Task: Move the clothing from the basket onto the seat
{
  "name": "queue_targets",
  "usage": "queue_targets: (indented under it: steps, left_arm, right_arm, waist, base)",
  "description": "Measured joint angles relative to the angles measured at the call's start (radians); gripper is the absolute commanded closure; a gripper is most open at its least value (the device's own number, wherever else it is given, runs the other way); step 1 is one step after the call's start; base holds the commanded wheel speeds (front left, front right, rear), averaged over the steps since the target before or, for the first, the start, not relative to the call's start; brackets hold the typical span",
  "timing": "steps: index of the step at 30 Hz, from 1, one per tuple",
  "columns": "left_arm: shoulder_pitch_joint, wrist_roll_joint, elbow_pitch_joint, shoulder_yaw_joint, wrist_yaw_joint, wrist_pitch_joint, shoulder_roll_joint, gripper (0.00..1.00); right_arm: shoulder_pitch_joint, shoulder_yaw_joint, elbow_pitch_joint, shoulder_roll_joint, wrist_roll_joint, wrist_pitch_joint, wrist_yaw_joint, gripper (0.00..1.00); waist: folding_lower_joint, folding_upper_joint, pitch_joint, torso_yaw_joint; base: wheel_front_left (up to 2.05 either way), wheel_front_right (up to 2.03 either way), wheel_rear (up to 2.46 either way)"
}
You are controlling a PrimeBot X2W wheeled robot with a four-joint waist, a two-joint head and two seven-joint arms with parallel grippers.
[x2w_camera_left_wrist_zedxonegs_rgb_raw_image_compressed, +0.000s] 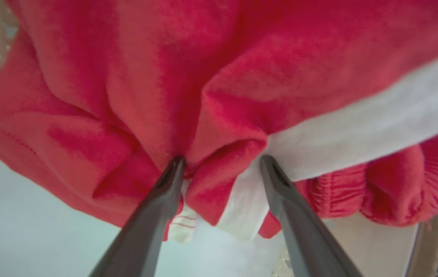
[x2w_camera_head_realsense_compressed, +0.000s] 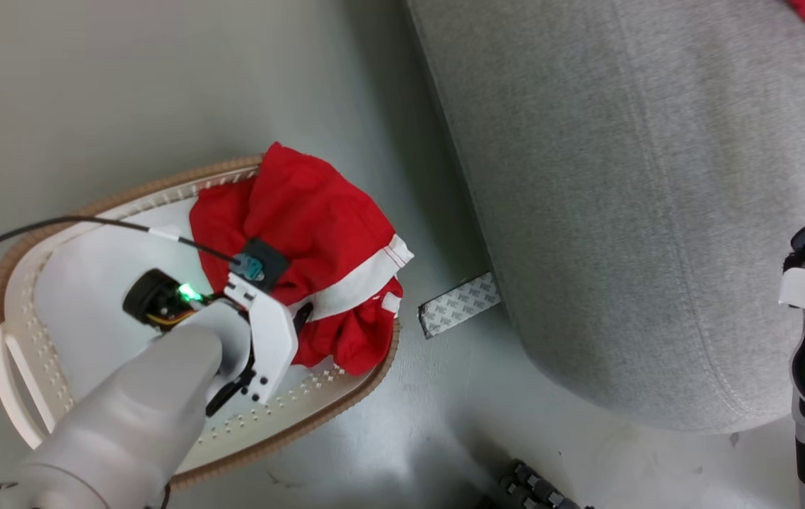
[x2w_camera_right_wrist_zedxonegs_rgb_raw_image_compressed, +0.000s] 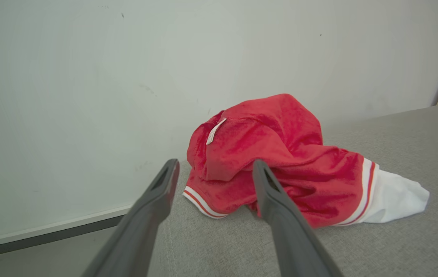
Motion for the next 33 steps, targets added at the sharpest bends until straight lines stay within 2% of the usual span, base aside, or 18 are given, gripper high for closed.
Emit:
queue_targets:
  steps: [3, 4, 5, 6, 20, 28, 33]
  left_arm:
    - [-0.019, -0.004, 0.005, -0.014, 0.000, 0.000, -0.004, 0.00]
    - [-0.022, -0.005, 0.005, -0.017, 0.000, 0.000, -0.005, 0.09]
    - [-0.024, -0.005, 0.005, -0.020, 0.000, 0.001, -0.006, 0.60]
    - [-0.026, -0.005, 0.005, -0.022, 0.000, 0.001, -0.006, 1.00]
    - [-0.028, -0.026, -0.016, -0.030, 0.000, -0.021, 0.008, 1.00]
    - [-0.005, -0.053, 0.003, -0.031, 0.000, -0.078, 0.012, 1.00]
    - [0.030, -0.087, 0.016, -0.031, 0.000, -0.146, -0.030, 1.00]
  right_arm:
    - [-0.001, -0.002, -0.007, 0.000, 0.006, 0.000, 0.000, 0.00]
    - [-0.001, -0.001, -0.007, 0.000, 0.007, 0.000, 0.000, 0.00]
    - [-0.001, -0.001, -0.007, 0.000, 0.007, 0.000, 0.000, 0.00]
    - [-0.001, -0.001, -0.007, 0.000, 0.008, 0.000, 0.000, 0.00]
    - [-0.006, 0.012, 0.020, 0.000, 0.016, 0.000, 0.000, 0.00]
    - [-0.020, 0.030, 0.042, 0.001, 0.009, 0.000, 0.000, 0.00]
    - [-0.019, 0.019, 0.058, 0.001, -0.028, 0.000, 0.000, 0.00]
  waist:
    - [0.0000, 0.0000, 0.013, 0.004]
    - [0.0000, 0.0000, 0.017, 0.005]
    - [0.0000, 0.0000, 0.019, 0.006]
    - [0.0000, 0.0000, 0.020, 0.006]
    - [0.0000, 0.0000, -0.005, -0.004]
    - [-0.0001, 0.0000, -0.054, -0.014]
    - [-0.0001, 0.0000, -0.122, -0.003]
  base:
    - [0.00, 0.00, 0.00]
    - [0.00, 0.00, 0.00]
    - [0.00, 0.00, 0.00]
    - [0.00, 0.00, 0.00]
    - [0.00, 0.00, 0.00]
    - [0.00, 0.00, 0.00]
    - [0.00, 0.00, 0.00]
